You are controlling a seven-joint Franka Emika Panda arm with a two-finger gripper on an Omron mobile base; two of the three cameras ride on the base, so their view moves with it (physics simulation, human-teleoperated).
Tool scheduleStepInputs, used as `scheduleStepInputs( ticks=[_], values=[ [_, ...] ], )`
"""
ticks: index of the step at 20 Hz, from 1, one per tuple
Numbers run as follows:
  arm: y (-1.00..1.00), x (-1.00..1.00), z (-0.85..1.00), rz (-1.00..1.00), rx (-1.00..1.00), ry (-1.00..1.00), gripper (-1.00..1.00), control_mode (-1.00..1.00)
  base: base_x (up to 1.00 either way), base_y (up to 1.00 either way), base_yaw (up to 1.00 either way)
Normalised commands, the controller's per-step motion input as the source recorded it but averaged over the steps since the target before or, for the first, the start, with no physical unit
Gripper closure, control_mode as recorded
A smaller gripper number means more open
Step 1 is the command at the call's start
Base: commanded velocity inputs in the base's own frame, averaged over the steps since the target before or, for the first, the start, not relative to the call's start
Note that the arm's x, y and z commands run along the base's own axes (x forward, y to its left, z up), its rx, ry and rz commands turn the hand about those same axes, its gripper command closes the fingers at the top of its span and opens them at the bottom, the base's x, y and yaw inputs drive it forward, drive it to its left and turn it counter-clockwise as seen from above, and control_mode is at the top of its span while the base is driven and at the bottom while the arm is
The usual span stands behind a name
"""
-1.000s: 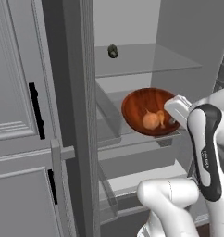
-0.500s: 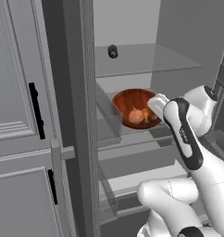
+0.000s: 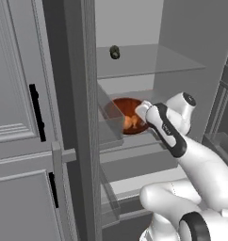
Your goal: Pick the chicken drumstick and onion from their plates and place them in the bowl. Then put the bowl in the fridge.
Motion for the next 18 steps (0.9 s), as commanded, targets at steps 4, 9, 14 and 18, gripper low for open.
scheduleStepInputs(
  ticks=[4,9,14,18],
  values=[
    [0.12,0.66,-0.36,0.00,0.01,0.03,1.00,-1.00,0.00,0.00,0.00],
    [0.20,0.72,-0.30,0.00,0.00,0.07,1.00,-1.00,0.00,0.00,0.00],
    [0.03,0.54,-0.17,0.00,0.00,0.02,1.00,-1.00,0.00,0.00,0.00],
    [0.00,0.48,-0.25,0.00,0.00,-0.01,1.00,-1.00,0.00,0.00,0.00]
  ],
)
